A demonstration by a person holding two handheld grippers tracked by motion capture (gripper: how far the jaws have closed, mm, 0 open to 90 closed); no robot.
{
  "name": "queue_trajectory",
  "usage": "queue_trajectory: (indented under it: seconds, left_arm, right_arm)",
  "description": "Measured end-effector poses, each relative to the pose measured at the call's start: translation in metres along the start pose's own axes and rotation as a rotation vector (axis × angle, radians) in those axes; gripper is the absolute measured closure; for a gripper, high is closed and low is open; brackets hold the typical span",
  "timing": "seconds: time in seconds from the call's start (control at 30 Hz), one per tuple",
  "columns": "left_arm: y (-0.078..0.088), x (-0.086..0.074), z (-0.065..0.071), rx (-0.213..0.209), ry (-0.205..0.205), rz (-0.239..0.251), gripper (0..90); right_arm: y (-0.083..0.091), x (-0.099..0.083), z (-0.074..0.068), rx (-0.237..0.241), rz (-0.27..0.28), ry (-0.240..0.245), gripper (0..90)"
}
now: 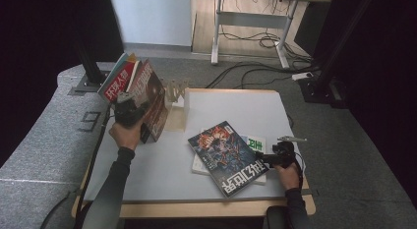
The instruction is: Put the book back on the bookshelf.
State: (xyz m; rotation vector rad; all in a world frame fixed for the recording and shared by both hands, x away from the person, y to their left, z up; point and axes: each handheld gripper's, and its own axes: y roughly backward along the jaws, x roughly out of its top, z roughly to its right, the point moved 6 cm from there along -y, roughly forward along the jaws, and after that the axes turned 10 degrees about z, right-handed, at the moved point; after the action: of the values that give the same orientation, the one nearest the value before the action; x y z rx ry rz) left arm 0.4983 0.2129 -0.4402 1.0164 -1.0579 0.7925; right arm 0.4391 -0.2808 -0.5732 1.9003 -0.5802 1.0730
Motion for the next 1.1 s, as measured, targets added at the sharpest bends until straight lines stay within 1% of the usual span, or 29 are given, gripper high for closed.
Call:
queue_trajectory:
  seconds: [0.07, 0.1, 0.2, 0.27, 0.37, 0.47, 0.57, 0.63, 0.67, 0.73, 0.83, 0.93, 1.03, 1.07, 1.1]
  left_arm:
    - [-0.001, 0.002, 0.0, 0.012, -0.014, 0.018, 84.1]
    - [-0.002, 0.003, 0.0, 0.019, -0.013, 0.027, 84.2]
    - [-0.004, 0.006, -0.004, 0.026, 0.008, 0.046, 84.5]
    - [-0.006, 0.008, -0.006, 0.037, 0.007, 0.057, 84.5]
    - [-0.01, 0.009, -0.006, 0.039, 0.012, 0.08, 84.5]
    - [-0.014, 0.011, -0.004, 0.032, 0.017, 0.103, 84.5]
    - [-0.017, 0.009, -0.003, 0.033, 0.015, 0.098, 84.4]
    - [-0.019, 0.005, -0.003, 0.042, 0.0, 0.074, 84.2]
    - [-0.018, 0.005, -0.003, 0.041, -0.011, 0.076, 84.1]
    - [-0.017, 0.005, -0.004, 0.04, 0.001, 0.063, 83.8]
    - [-0.016, 0.005, -0.006, 0.044, 0.004, 0.047, 82.7]
    - [-0.013, 0.004, -0.006, 0.053, -0.016, 0.039, 78.7]
    - [-0.008, 0.006, -0.005, 0.051, -0.032, 0.044, 70.6]
    - [-0.006, 0.007, -0.005, 0.054, -0.042, 0.043, 70.6]
    - [-0.004, 0.007, -0.004, 0.057, -0.053, 0.042, 68.4]
  right_arm:
    - [0.0, 0.0, 0.0, 0.0, 0.0, 0.0, 0.0]
    - [0.0, 0.0, 0.0, 0.0, 0.0, 0.0, 0.0]
    - [0.0, 0.0, 0.0, 0.0, 0.0, -0.001, 0.0]
    - [0.0, 0.0, 0.0, 0.0, -0.001, -0.001, 0.0]
    - [0.0, 0.0, 0.0, 0.0, -0.001, -0.002, 0.0]
    - [0.0, 0.0, 0.0, 0.0, -0.001, -0.002, 0.0]
    - [0.0, 0.0, 0.0, 0.0, -0.001, -0.001, 0.0]
    - [0.0, 0.0, 0.0, 0.0, -0.001, -0.002, 0.0]
    - [0.0, 0.0, 0.0, 0.0, -0.001, -0.002, 0.0]
    - [0.0, 0.0, 0.0, 0.001, -0.001, -0.002, 0.0]
    - [0.0, 0.0, 0.0, 0.0, -0.001, -0.001, 0.0]
    - [0.0, 0.0, 0.0, 0.0, -0.001, -0.002, 0.0]
    - [0.0, 0.0, 0.0, 0.001, -0.001, -0.002, 0.0]
    - [0.0, 0.0, 0.0, 0.001, -0.001, -0.002, 0.0]
    - [0.0, 0.0, 0.0, 0.001, -0.001, -0.001, 0.0]
